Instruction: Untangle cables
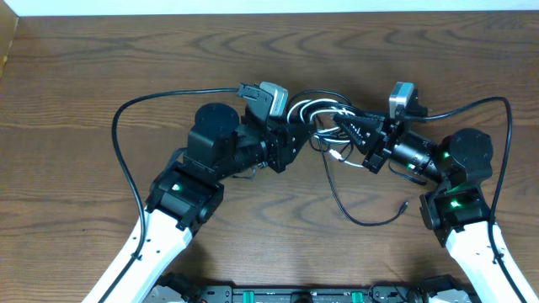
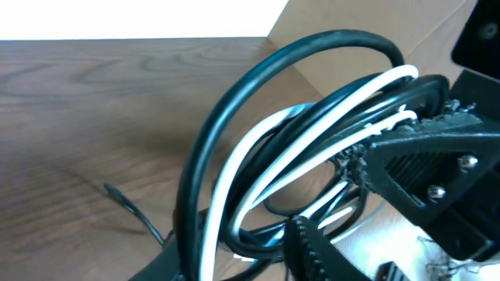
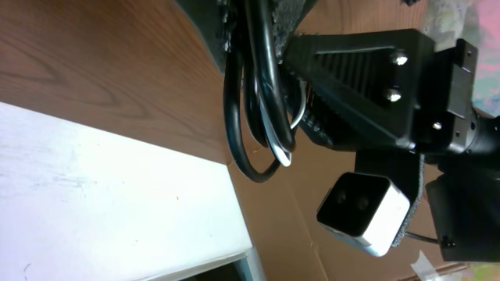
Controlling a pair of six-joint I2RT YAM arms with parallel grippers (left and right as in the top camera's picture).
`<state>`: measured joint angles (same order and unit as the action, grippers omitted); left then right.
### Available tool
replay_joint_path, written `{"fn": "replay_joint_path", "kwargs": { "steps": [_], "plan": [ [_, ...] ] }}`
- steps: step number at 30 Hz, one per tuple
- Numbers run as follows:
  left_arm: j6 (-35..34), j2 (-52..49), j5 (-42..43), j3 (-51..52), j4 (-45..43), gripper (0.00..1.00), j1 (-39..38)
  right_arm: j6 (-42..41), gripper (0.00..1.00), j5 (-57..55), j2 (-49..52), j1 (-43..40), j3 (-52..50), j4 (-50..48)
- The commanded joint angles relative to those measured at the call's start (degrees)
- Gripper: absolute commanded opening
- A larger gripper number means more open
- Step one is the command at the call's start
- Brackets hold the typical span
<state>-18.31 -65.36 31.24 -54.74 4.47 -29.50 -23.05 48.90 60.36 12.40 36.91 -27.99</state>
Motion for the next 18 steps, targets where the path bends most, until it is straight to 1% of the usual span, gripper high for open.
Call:
{"fn": "replay_joint_path", "kwargs": {
  "steps": [1,2,6,9,10,18],
  "plan": [
    [0.0,-0.1,2.3,-0.9,-1.2,0.29,-0.5,-0.7,0.01,0.7,-0.5,1.3,0.4,-0.3],
    [0.0,-0.1,2.3,-0.9,-1.2,0.28,-0.5,-0.7,0.01,0.7,-0.5,1.3,0.4,-0.3],
    [0.0,-0.1,2.2,-0.9,-1.2,0.20,-0.5,-0.7,0.01,0.7,-0.5,1.3,0.4,-0.2],
    [0.0,-0.1,2.2,-0.9,-1.2,0.09,-0.5,-0.7,0.01,0.7,-0.5,1.3,0.4,0.3],
    [0.0,-0.1,2.2,-0.9,-1.2,0.08,-0.5,-0.7,0.01,0.7,-0.5,1.3,0.4,0.6],
    [0.0,-0.1,2.2,-0.9,-2.5,0.08,-0.5,-0.7,0.01,0.7,-0.4,1.3,0.4,1.0]
  ]
}}
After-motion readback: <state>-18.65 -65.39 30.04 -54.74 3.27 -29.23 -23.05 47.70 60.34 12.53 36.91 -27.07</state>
